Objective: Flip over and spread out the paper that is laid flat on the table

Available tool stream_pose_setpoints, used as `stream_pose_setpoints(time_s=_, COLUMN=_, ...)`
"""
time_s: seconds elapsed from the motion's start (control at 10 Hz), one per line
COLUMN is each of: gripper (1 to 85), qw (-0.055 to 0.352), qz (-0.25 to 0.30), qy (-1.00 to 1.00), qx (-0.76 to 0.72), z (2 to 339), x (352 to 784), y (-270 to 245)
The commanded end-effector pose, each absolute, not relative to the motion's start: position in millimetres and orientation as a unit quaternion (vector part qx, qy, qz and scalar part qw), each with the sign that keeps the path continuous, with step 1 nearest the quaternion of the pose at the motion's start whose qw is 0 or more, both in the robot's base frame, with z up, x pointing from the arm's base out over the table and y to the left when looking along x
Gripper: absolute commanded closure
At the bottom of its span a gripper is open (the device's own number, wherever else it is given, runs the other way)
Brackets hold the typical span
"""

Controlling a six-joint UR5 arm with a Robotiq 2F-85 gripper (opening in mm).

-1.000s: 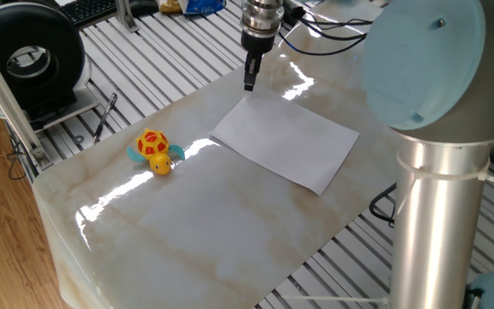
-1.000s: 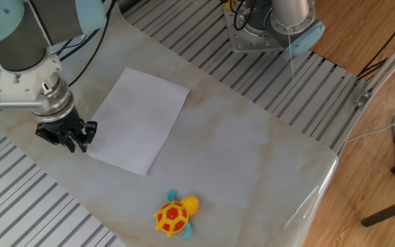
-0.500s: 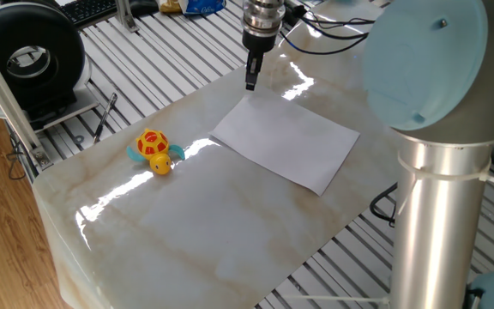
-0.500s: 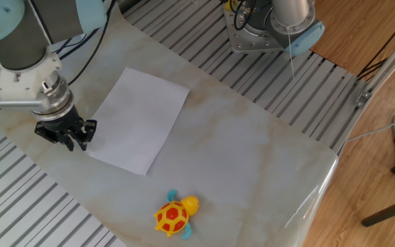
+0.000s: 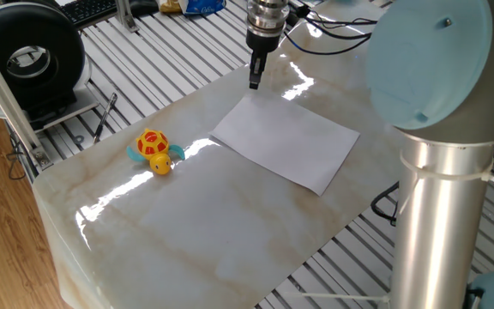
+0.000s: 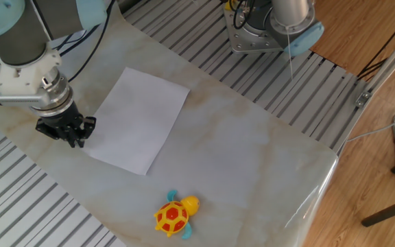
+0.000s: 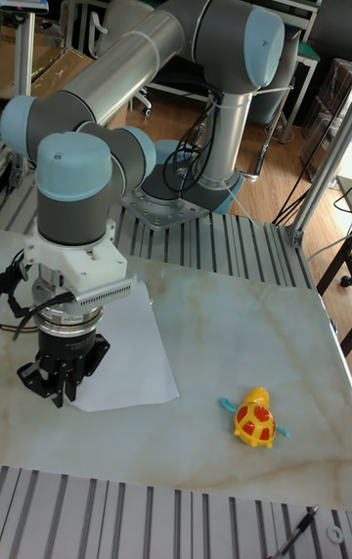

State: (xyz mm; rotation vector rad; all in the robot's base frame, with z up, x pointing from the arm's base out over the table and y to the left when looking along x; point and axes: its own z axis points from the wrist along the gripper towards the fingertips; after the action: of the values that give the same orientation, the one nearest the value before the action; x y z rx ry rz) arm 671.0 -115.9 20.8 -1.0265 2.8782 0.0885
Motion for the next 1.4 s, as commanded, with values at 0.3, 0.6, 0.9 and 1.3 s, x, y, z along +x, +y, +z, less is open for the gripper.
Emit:
stream_pose_setpoints(time_s=0.3, gripper=84.7, qw=0.036, qz=0.031, qy=0.949, qx=-0.313, z=36, x=663, y=-117)
stream_pose_setpoints(time_s=0.6, gripper=84.7, qw=0.003, qz=0.031, qy=0.955, qx=-0.297, z=90, x=644, y=-108)
stream_pose_setpoints(time_s=0.9, gripper=84.7, qw=0.013, qz=0.005, qy=0.959, qx=-0.283, z=131, x=646, y=-97)
stream_pose_setpoints(time_s=1.3, gripper=84.7, qw=0.042, qz=-0.007, qy=0.96, qx=-0.278, z=128, x=662, y=-101)
